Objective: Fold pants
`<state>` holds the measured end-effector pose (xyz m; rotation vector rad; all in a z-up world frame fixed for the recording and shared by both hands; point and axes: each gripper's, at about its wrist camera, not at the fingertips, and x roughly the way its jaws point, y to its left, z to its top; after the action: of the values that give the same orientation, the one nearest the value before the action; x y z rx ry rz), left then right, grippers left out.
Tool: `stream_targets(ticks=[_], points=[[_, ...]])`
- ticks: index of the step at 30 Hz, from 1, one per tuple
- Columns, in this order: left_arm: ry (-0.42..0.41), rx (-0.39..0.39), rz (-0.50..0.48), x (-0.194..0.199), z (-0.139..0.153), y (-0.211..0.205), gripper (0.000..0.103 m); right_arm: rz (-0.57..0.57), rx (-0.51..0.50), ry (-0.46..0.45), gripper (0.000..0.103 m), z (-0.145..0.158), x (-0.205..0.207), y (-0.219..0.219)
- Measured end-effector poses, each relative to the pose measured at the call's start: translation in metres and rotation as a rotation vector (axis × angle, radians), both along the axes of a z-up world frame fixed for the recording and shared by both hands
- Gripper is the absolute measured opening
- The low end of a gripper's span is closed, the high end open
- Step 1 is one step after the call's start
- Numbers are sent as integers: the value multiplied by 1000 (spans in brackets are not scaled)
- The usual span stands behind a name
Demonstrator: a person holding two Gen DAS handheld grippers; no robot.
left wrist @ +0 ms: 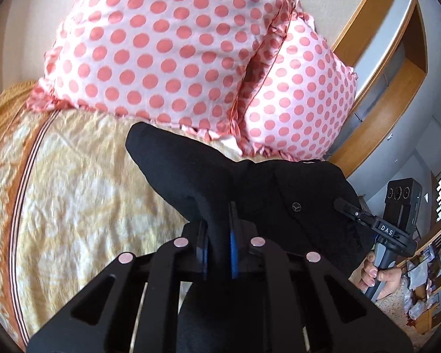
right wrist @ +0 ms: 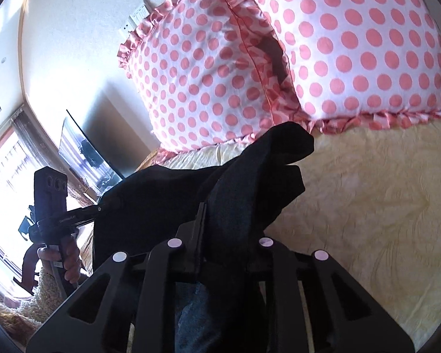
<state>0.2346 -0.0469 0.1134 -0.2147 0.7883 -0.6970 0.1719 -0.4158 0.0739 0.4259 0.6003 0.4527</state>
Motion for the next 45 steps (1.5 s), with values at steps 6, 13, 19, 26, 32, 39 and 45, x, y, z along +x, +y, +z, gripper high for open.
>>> stream_targets(ticks=[6, 13, 19, 26, 32, 39, 45], points=[[-33, 34, 71, 79, -2, -32, 10, -83, 15, 33, 17, -8, 81, -26], [154, 167, 159, 138, -90, -43, 18, -169, -102, 246, 21, -71, 134, -32], [78, 243, 296, 117, -70, -24, 81, -296, -293, 223, 63, -57, 113, -27], [-24, 84, 102, 43, -31, -52, 91, -142, -372, 11, 75, -32, 46, 25], [196, 174, -25, 52, -99, -102, 91, -130, -333, 198, 80, -74, 65, 27], [74, 161, 79, 20, -81, -83, 101, -183, -331, 87, 94, -47, 13, 39], [-112, 319, 157, -55, -70, -59, 101, -300, -338, 36, 102, -52, -50, 57]])
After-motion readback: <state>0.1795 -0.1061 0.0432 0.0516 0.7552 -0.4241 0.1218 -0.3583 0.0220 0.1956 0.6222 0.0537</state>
